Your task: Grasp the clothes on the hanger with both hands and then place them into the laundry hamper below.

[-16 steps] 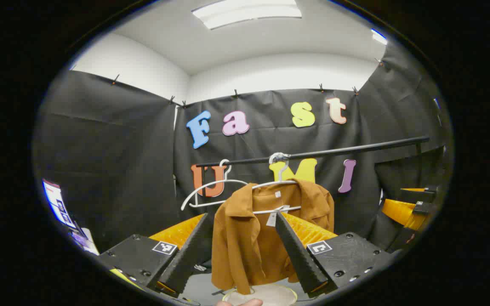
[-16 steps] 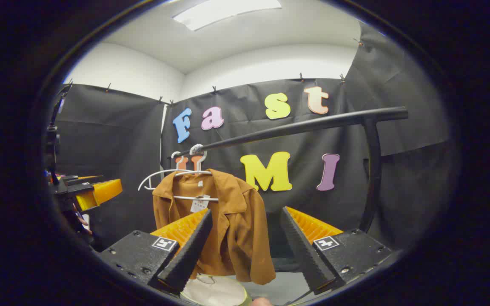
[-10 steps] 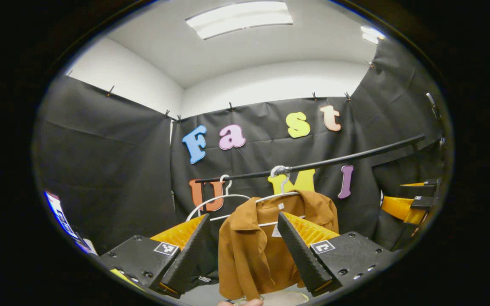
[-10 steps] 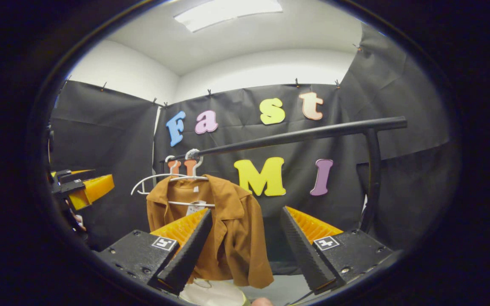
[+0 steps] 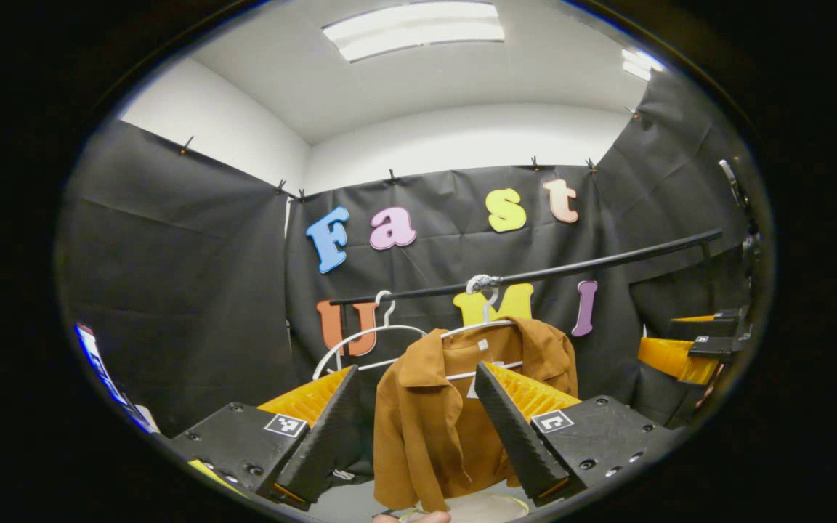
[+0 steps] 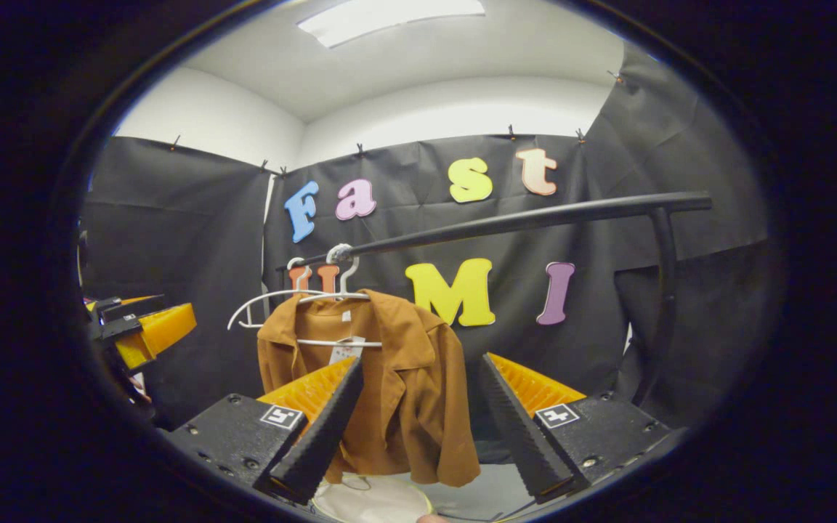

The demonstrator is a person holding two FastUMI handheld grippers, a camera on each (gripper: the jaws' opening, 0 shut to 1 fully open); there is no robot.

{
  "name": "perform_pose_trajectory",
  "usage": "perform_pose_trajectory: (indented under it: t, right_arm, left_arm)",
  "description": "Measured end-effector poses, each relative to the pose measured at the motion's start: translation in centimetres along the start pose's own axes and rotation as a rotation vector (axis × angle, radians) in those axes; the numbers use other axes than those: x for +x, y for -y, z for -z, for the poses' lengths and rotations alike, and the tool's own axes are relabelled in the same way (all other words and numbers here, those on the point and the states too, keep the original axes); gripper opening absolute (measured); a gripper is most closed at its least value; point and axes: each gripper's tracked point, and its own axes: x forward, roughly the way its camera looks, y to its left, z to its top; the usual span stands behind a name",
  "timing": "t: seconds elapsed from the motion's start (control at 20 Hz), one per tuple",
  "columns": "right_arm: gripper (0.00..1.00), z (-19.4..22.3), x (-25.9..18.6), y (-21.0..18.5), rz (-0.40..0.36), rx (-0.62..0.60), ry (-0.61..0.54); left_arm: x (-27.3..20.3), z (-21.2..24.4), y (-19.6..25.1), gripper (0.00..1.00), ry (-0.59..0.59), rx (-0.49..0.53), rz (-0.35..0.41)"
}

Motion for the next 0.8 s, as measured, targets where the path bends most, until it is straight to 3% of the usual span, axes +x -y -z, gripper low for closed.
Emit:
perform_pose_trajectory:
  t: [0.5,0.6,0.65,0.8]
  right_arm:
    - [0.97,6.3,5.3,-1.1,-0.031,0.075,-0.155]
    - [0.95,7.3,6.4,-1.9,-0.067,0.099,-0.176]
    - [0.89,7.5,7.0,-2.5,-0.093,0.111,-0.177]
    - [0.91,7.9,9.0,-4.5,-0.170,0.151,-0.176]
  left_arm:
    - [2.1,4.8,2.0,0.96,-0.107,-0.096,0.048]
    - [3.1,5.7,2.8,0.97,-0.109,-0.109,0.063]
    - [3.7,6.3,3.3,0.99,-0.118,-0.106,0.068]
    - [5.2,7.8,4.0,1.00,-0.144,-0.102,0.081]
